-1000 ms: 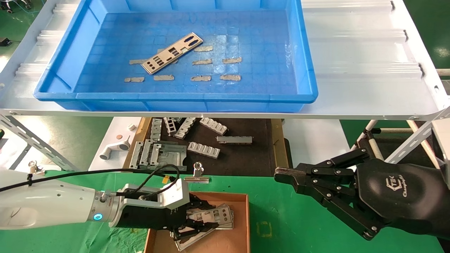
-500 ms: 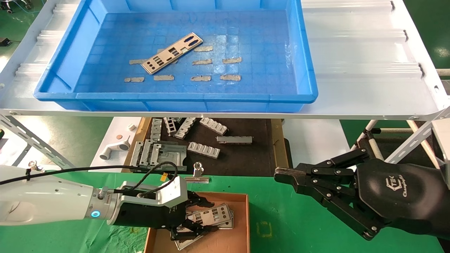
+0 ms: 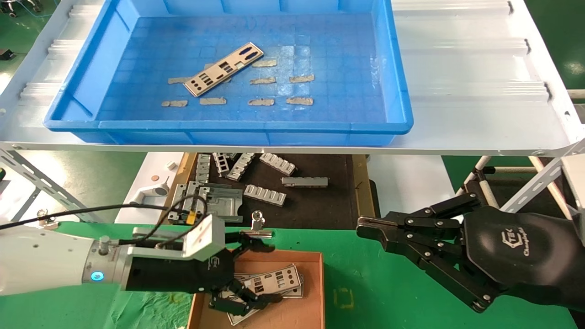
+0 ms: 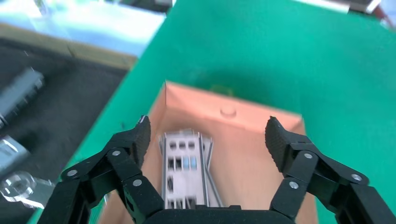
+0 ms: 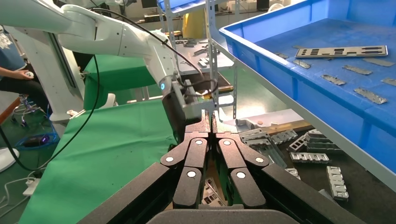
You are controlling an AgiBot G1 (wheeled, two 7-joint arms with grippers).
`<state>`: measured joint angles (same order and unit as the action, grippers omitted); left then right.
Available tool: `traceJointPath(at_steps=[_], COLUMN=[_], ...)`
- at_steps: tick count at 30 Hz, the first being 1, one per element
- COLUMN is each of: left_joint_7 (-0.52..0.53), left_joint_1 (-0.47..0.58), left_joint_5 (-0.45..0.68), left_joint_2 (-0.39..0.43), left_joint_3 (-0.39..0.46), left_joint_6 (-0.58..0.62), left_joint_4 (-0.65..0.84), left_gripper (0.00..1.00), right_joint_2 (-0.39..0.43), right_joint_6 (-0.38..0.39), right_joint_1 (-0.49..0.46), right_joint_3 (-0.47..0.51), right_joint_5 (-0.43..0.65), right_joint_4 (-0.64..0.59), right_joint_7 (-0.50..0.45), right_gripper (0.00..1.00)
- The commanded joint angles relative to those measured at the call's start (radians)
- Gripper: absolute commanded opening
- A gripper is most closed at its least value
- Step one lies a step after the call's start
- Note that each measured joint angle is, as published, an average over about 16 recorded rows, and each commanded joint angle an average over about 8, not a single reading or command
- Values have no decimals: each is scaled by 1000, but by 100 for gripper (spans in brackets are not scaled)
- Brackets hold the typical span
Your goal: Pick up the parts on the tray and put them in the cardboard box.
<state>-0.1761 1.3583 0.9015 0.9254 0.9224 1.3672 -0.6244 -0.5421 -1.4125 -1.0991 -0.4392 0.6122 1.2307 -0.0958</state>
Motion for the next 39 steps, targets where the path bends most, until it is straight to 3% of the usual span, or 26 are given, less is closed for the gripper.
traceJointPath(at_steps=[1, 39], left_joint_7=[14, 265], left_joint_1=[-10, -207], left_joint_5=[-11, -126], left_joint_2=[-9, -228], left_joint_3=[-23, -469], left_joint_6=[5, 94], left_joint_4=[-19, -480], left_gripper=[100, 100], right_joint_2=[0, 0], right_joint_6=[0, 0], right_joint_1=[0, 0], right_joint_3=[0, 0], right_joint_5=[0, 0], right_joint_4=[0, 0], right_joint_7=[0, 0], right_gripper=[100, 100])
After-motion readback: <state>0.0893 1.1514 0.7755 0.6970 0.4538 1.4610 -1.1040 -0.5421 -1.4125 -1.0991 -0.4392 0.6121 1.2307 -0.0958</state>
